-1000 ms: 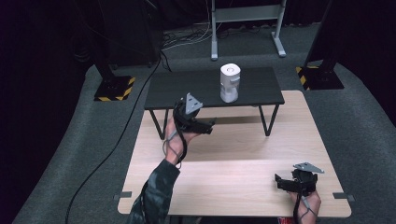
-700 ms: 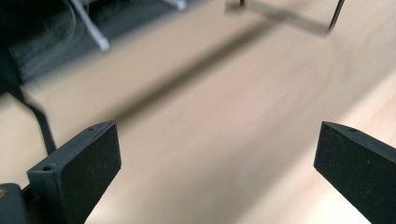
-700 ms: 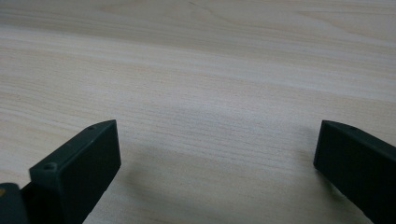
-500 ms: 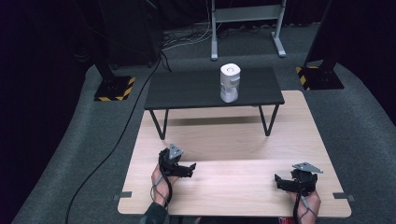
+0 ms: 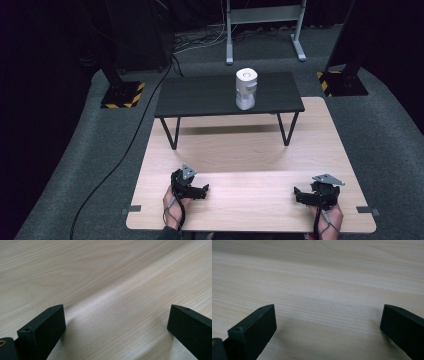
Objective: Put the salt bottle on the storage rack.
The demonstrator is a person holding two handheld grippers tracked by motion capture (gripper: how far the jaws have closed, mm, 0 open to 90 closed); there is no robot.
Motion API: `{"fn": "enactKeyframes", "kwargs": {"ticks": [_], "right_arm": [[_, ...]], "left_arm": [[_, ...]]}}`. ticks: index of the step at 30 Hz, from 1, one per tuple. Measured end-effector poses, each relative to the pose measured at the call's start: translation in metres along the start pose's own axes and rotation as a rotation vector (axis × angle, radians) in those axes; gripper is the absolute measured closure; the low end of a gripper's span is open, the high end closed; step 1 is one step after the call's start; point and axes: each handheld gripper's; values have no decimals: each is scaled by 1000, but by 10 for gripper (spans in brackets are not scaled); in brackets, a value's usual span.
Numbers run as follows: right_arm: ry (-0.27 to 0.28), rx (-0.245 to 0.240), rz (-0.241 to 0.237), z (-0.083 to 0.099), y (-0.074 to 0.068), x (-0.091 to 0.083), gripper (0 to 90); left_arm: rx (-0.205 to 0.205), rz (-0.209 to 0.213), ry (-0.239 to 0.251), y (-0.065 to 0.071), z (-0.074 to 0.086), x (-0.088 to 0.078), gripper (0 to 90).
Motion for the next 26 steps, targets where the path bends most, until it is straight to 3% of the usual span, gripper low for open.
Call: {"fn": "enactKeyframes", "kwargs": {"ticks": [6,10,26], "right_arm": [[1,2,17,0,-3,0,0],[-2,-3,27,0,-5,1,0],[-5,-22,41,0,-9,2,0]], "left_arm": [[6,-5,-1,1,0,0,9],[20,-30,4,8,-1,0,8],[12,-30,3,9,-1,0,8]]}}
Point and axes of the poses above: each handheld gripper's, and its own axes: x roughly forward along the jaws, z roughly out of its underside, y roughly to its right, and after that the axes turned 14 degrees about x, right-handed
